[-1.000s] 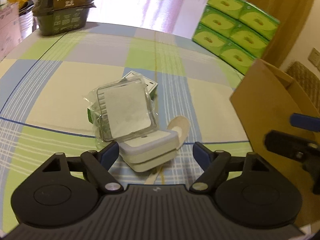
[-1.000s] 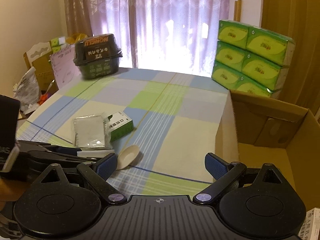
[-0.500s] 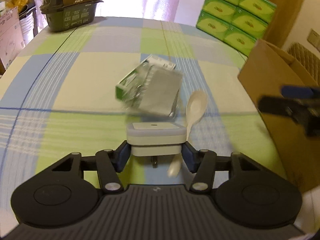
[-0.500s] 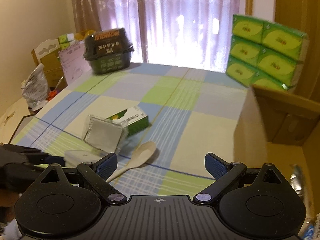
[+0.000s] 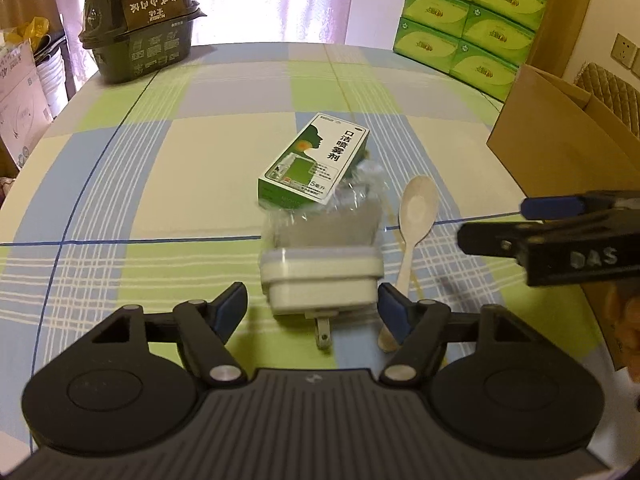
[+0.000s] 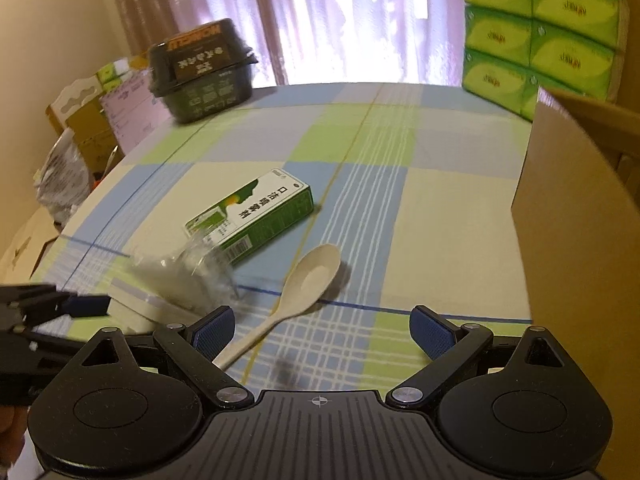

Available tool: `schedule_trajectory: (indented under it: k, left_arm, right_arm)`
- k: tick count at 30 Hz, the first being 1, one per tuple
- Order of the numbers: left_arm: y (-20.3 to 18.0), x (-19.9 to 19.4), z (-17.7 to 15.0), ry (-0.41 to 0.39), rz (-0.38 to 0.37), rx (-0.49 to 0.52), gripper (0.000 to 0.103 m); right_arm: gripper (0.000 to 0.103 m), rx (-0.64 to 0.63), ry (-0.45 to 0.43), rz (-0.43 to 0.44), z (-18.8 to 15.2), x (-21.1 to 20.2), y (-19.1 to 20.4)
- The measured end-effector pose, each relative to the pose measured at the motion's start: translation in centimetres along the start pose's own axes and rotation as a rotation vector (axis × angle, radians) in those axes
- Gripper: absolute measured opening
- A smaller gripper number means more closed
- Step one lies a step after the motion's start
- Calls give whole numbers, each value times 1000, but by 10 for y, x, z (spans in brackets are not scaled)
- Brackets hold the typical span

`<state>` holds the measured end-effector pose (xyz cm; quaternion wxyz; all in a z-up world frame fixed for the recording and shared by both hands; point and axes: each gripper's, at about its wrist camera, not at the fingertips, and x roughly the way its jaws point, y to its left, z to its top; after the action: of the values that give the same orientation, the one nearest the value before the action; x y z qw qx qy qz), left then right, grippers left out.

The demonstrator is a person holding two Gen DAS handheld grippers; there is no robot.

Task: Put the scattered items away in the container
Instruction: 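Grasp the white plug with the left tool while the right tool grasps the white spoon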

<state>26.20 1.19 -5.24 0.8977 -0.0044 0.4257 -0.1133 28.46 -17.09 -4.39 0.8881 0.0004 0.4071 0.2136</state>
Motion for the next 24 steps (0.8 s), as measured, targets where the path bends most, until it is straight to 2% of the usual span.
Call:
schedule_trajectory:
  k: [1, 7, 8, 9, 10, 13, 15, 16, 17, 18, 20, 21, 24]
  left_arm:
    - [3, -1, -1, 1, -3, -8, 52]
    - [16, -16, -13, 8, -14, -16, 52]
    - [18, -19, -15, 7, -19, -13, 52]
    - [18, -21, -17, 6, -22, -10, 52]
    - [19, -22, -19, 5, -23, -7, 52]
    - [19, -26, -22, 0, -22, 3, 52]
    - [19, -28, -25, -9, -11, 2, 60]
    - [19, -29, -26, -14, -4, 3, 68]
    - [20, -30, -27, -18, -1, 3, 69]
    - [21, -31, -27, -19, -2, 1, 69]
    - [23, -31, -28, -21, 1, 0, 71]
    - [23, -31, -28, -22, 6, 5, 71]
    - [25, -28, -28, -18, 8, 14, 72]
  right_arm:
    - [99, 6, -2, -5, 1, 4, 1]
    - [98, 25, -13, -31, 7, 30, 6]
    - [96, 23, -14, -36, 8, 35, 7]
    - [80, 21, -8, -37, 9, 39, 9]
    - [73, 18, 1, -44, 9, 44, 10]
    - [71, 3, 6, -80, 10, 54, 14]
    - [71, -19, 3, -95, 11, 58, 18]
    - [71, -32, 4, -102, 11, 59, 20]
    - [67, -52, 6, -114, 11, 61, 23]
    - [54, -76, 6, -126, 11, 62, 27]
    - [37, -122, 11, -129, 10, 60, 31]
    - [24, -134, 17, -126, 9, 59, 32]
    - [11, -142, 40, -96, 3, 52, 31]
